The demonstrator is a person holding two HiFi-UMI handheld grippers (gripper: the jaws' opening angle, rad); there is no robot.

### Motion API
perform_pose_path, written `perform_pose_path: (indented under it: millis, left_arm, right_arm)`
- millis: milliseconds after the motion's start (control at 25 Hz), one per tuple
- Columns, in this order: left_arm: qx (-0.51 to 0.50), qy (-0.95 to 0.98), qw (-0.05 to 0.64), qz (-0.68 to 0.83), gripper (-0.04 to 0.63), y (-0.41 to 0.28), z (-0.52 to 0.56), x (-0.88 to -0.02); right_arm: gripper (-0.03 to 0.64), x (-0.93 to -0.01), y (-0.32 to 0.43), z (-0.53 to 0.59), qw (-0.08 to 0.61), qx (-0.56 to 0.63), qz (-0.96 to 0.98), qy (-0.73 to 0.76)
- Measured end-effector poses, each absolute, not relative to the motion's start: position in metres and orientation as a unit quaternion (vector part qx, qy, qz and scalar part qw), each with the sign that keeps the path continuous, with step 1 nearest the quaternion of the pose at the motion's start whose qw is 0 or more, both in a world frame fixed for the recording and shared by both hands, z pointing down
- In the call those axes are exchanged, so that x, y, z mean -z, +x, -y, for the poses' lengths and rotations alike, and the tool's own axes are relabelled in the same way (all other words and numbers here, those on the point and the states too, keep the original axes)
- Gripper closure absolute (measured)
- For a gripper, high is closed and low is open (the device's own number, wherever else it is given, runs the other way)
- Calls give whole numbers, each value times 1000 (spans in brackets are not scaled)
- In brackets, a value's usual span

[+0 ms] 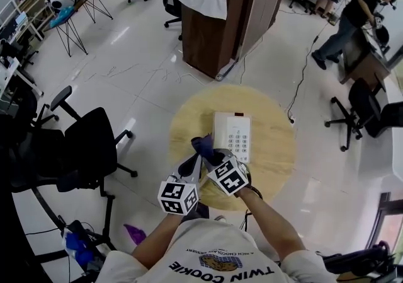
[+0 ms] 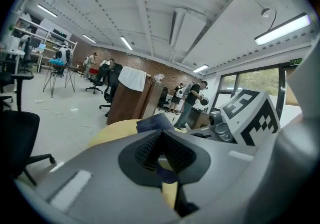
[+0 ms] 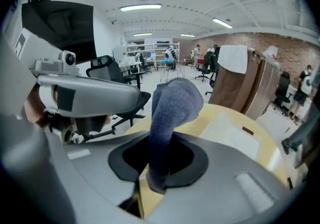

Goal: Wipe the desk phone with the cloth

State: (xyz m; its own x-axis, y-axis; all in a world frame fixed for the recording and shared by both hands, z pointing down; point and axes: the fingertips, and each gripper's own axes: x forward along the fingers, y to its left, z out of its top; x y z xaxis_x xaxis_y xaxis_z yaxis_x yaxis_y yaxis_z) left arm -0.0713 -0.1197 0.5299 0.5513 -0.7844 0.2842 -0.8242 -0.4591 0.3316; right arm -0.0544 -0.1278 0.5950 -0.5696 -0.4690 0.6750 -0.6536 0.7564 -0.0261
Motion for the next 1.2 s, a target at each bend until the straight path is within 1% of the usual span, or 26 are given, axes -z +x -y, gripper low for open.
perform_pose_path:
  millis: [160,480,680,880,1040,1200]
  left_arm:
    - [-42,865,210,454,603,-45,101,-519]
    - [-33,890,181,418,603,7,50,-491]
    - [-21,893,168,417,603,22,19,-474]
    - [-9,901,133,412,603,27,-5,-449]
    - [-8,913,108,394,603,30,-19,-438]
    - [-11,918,108,382,603,27,-21,-435]
  right_arm:
    - [551,-571,-28,111,299,-134,875,357]
    - [551,-517,27,58,196,-137,870,431]
    - [551,-491,52,24,143,-128,859,474]
    - [551,-458,63,-9,85,-100,851,509]
    - [552,-445,66,-25,63,-80,841,532]
    - [552,-441,63,-27,58,-77,833,545]
